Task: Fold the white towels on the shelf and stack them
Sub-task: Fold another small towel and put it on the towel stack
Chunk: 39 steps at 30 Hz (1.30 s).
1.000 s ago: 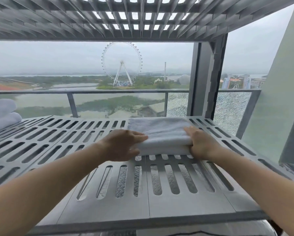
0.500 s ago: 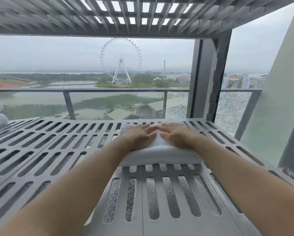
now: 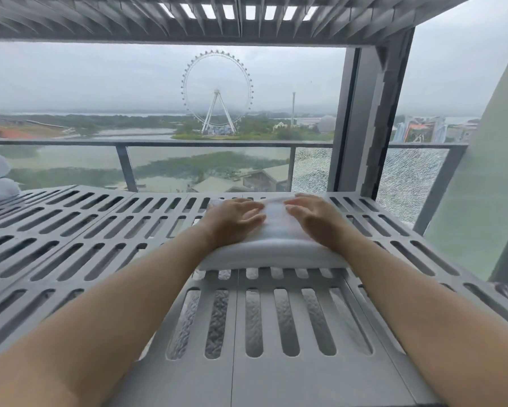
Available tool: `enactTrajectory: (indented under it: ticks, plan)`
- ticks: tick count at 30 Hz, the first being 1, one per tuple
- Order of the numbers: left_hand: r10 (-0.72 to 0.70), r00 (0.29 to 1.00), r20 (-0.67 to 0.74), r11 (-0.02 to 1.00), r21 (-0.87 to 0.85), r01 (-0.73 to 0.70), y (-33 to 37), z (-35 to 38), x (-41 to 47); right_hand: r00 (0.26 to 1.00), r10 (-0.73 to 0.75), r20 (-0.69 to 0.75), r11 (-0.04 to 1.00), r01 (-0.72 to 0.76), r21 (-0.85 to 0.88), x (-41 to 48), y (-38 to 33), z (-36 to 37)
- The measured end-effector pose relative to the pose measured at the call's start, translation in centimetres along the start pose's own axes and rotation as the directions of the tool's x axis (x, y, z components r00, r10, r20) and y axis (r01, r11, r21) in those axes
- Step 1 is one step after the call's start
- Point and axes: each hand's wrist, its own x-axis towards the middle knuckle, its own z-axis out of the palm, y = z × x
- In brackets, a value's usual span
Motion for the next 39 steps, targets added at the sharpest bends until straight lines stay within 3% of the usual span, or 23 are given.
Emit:
enactTrajectory:
  ticks: [2, 4, 6, 8, 10, 13, 16, 19, 23, 26, 28, 31, 36, 39]
  plan:
    - [0.108, 0.978, -0.177, 0.993, -0.034, -0.116, 0.7, -0.4, -1.2, 0.996, -0.065, -0.057, 0.993, 0.07, 0.09, -1.4, -0.1, -0.8]
    - [0.15, 0.954, -0.261, 0.981, -0.083, -0.177, 1.2, -1.1, -2.6, 0.98, -0.199, -0.01, 0.976, 0.198, -0.092, -3.3, 0.0, -1.4]
    - [0.217, 0.938, -0.271, 0.969, -0.057, -0.241, 1.7, -1.9, -4.1, 0.94, -0.317, 0.128, 0.898, 0.341, -0.279, -4.9, 0.0, -1.3]
    - [0.348, 0.92, -0.18, 0.938, 0.057, -0.343, 2.3, -2.2, -5.7, 0.909, -0.326, 0.258, 0.803, 0.411, -0.432, -5.7, -0.1, -1.0]
    - [0.376, 0.926, 0.021, 0.901, 0.223, -0.371, 2.8, -2.0, -7.0, 0.903, -0.29, 0.316, 0.738, 0.421, -0.527, -5.6, -0.4, -1.1]
    - [0.158, 0.972, 0.176, 0.901, 0.377, -0.215, 3.3, -1.7, -7.2, 0.913, -0.221, 0.343, 0.715, 0.39, -0.58, -5.1, -1.4, -1.3]
    - [0.099, 0.985, 0.141, 0.822, 0.546, -0.161, 4.0, -1.7, -6.7, 0.931, -0.199, 0.305, 0.685, 0.355, -0.636, -5.1, -2.8, -0.8]
    - [0.086, 0.996, 0.031, 0.756, 0.649, -0.085, 4.0, -2.5, -6.6, 0.951, -0.273, 0.143, 0.679, 0.296, -0.672, -5.6, -3.4, 0.2]
    - [0.001, 0.998, -0.056, 0.761, 0.648, 0.035, 3.9, -3.2, -8.1, 0.947, -0.319, 0.049, 0.695, 0.269, -0.667, -6.0, -3.3, 1.3]
    - [-0.025, 0.988, -0.149, 0.839, 0.534, 0.102, 4.3, -1.1, -9.1, 0.905, -0.423, -0.049, 0.67, 0.277, -0.689, -6.0, -3.8, 1.6]
    - [-0.02, 0.971, -0.237, 0.807, 0.569, 0.156, 4.5, -0.6, -8.8, 0.872, -0.479, -0.101, 0.663, 0.284, -0.693, -5.9, -4.1, 1.3]
    - [-0.025, 0.965, -0.262, 0.733, 0.652, 0.196, 4.6, -0.8, -8.5, 0.894, -0.444, -0.05, 0.676, 0.298, -0.674, -6.2, -4.3, 0.9]
    - [-0.034, 0.969, -0.247, 0.769, 0.613, 0.183, 5.2, -1.8, -9.3, 0.947, -0.32, 0.015, 0.641, 0.228, -0.732, -7.6, -5.7, 1.2]
    - [0.067, 0.96, -0.272, 0.786, 0.607, 0.118, 5.2, -3.2, -11.4, 0.943, -0.331, -0.023, 0.66, 0.213, -0.72, -8.4, -7.1, 1.0]
